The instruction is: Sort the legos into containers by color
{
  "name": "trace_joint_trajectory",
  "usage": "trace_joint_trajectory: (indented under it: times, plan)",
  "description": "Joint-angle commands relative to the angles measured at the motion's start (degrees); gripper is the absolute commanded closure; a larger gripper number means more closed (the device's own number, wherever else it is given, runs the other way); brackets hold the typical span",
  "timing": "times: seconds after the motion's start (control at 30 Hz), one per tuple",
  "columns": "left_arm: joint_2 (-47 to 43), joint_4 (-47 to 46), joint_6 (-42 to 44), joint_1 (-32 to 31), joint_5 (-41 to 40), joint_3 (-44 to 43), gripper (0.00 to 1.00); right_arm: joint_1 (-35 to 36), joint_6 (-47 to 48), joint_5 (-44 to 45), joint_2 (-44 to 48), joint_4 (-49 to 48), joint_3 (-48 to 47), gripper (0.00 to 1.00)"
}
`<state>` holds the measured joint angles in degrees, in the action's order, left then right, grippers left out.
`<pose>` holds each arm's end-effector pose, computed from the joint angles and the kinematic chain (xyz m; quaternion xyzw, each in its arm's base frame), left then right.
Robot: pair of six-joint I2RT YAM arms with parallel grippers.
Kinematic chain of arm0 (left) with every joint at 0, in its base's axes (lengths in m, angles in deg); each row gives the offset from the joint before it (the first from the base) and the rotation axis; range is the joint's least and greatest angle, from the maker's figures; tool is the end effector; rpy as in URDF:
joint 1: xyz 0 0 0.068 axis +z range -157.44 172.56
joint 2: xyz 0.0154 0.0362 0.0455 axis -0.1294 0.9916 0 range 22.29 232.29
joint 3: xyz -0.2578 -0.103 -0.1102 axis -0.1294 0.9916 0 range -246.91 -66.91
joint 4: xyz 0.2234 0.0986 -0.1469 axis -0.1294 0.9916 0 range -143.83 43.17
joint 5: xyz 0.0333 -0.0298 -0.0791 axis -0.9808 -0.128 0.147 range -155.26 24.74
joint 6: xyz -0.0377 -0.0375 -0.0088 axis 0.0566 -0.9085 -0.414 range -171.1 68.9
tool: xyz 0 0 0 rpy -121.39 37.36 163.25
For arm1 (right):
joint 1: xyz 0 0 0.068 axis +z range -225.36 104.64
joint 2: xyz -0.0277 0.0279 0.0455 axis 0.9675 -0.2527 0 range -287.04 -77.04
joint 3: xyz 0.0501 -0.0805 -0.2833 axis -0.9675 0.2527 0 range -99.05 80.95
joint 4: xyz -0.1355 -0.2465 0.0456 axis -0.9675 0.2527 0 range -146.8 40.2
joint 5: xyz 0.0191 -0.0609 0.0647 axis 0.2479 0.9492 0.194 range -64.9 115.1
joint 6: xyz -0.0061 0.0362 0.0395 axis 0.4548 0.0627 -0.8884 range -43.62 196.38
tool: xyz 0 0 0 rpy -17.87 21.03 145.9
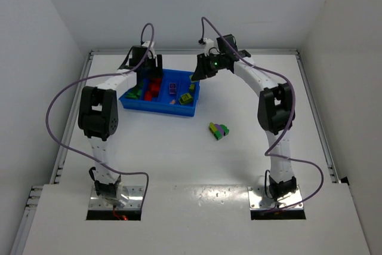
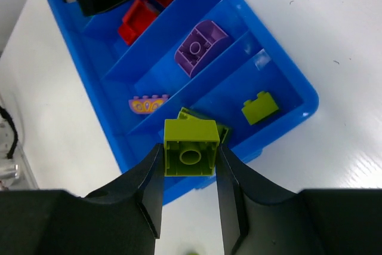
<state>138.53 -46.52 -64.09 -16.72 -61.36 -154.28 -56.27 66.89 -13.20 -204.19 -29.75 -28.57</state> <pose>0.4953 -0.0833 0.2318 -0.0135 0.8912 -0.1171 0.4380 0.5064 0.1985 0.2489 -0.1989 0.8582 0.3831 0.2779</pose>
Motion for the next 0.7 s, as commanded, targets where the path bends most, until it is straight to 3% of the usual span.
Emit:
trace_joint_trajectory:
  times: [0.0,0.23,0.37,0.4,0.43,0.57,0.67]
  plan:
    - [-3.4,-2.3,-0.6,0.8,1.0,-1.5,0.28,1.8,2.2,2.9,-2.1,-1.2,-4.8,1.00]
    - [-8.8,-1.2,-1.9,2.7,7.1,0.2,0.25,4.4,2.7,6.0,-7.6,-1.2,-9.7,1.00]
    - [-12.7,0.1,0.2,3.3,13.6,0.2,0.20,5.6,3.8,8.5,-7.6,-1.2,-9.7,0.72]
    - [-14.5,0.1,1.4,3.3,16.0,0.8,0.16,5.6,3.8,9.4,-7.6,-1.2,-9.7,0.52]
    - [-15.7,0.1,2.3,3.3,17.6,1.9,0.13,5.6,4.3,10.0,-6.7,-1.2,-8.9,0.45]
    - [-23.1,-1.8,8.7,2.8,26.3,9.3,0.05,6.7,5.1,13.0,0.6,-0.7,-4.5,0.28]
    - [-28.3,-0.9,13.3,-0.7,29.3,15.4,0.05,6.7,6.3,16.5,6.5,-0.2,0.6,0.26]
